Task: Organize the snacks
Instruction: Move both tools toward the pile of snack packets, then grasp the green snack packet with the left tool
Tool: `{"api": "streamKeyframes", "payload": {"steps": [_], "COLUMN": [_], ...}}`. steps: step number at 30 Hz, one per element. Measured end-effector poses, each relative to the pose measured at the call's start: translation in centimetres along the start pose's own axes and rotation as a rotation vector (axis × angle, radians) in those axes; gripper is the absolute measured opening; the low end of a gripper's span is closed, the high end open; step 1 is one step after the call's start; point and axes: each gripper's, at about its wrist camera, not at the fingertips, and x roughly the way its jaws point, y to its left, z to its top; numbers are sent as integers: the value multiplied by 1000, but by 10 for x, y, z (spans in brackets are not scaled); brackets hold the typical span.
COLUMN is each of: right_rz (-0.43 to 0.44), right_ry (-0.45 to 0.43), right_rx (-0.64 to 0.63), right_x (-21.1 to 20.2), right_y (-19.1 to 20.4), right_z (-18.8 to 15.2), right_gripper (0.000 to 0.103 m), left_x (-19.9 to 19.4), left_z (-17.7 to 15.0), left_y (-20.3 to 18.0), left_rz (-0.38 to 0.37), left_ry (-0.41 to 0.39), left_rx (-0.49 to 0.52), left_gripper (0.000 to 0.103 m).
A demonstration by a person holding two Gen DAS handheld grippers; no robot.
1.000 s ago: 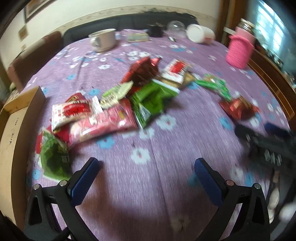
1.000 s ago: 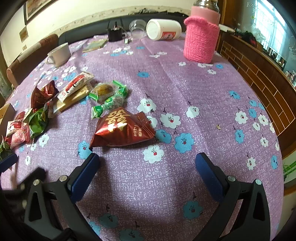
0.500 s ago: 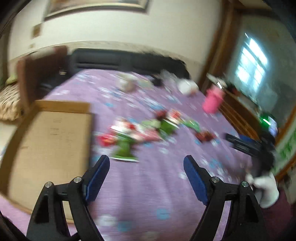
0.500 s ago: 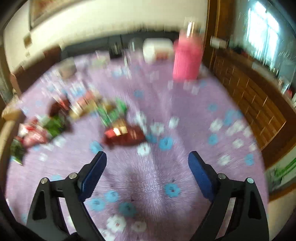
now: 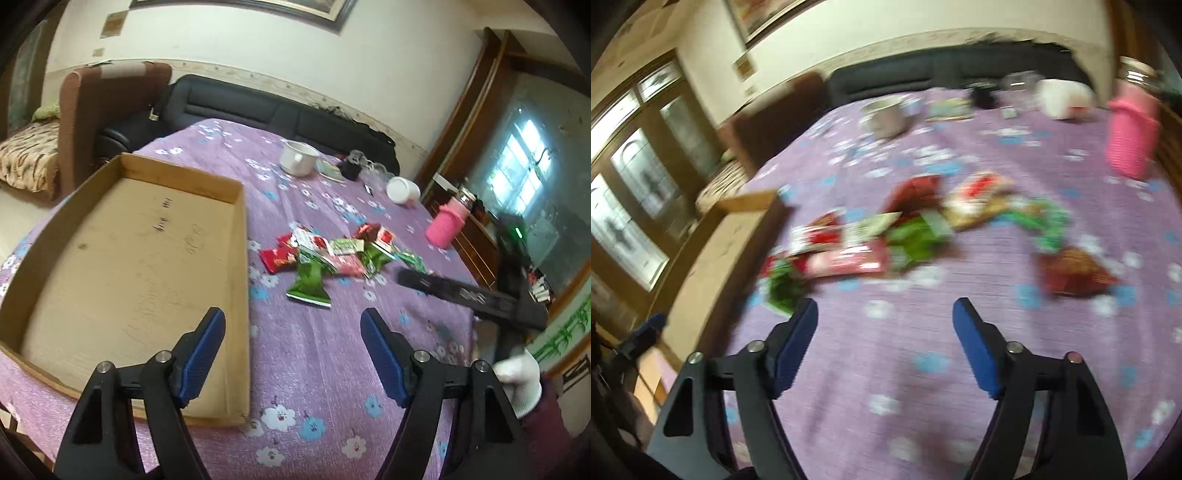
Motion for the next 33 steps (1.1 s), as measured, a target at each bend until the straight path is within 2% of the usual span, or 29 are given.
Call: {"api": "streamKeyframes", "payload": {"steps": [5,8,10,11,12,14,17,20,23,26,30,33], "right_rz": [38,19,25,33,56,60,76,55,26,4,79,118], "right_ry": [79,132,155,166,170,150,107,57,20,5,-4,-31], "right_rx": [-67,-71,-64,-56,-39,-23,-9,-14,2,39,121,161], "right_x": [36,60,72,77,79,73,48,23,8,8,15,11], "right_y": [51,65,67,67,65,59,43,24,0,-25,-54,-65], "right_z": [7,5,4,3,3,1,-5,-9,-11,-15,-21,-17], "right_gripper": [76,71,57,43,36,34,32,27,27,27,27,32], "left_x": [-1,1,4,5,6,9,16,26,42,65,101,122], "left_z": [-2,-1,0,1,2,4,7,16,33,49,62,72], "left_y": [3,4,4,3,3,-1,-9,-19,-34,-46,-49,-48], "left_rz": [-20,-23,-20,-19,-18,-13,-10,-2,-4,42,39,43], "left_ry": [15,33,47,52,57,69,91,114,133,162,237,251], "left_rx": [11,27,41,46,53,72,106,137,187,239,250,264], "left_gripper": [76,76,76,76,76,76,76,76,76,76,76,75]}}
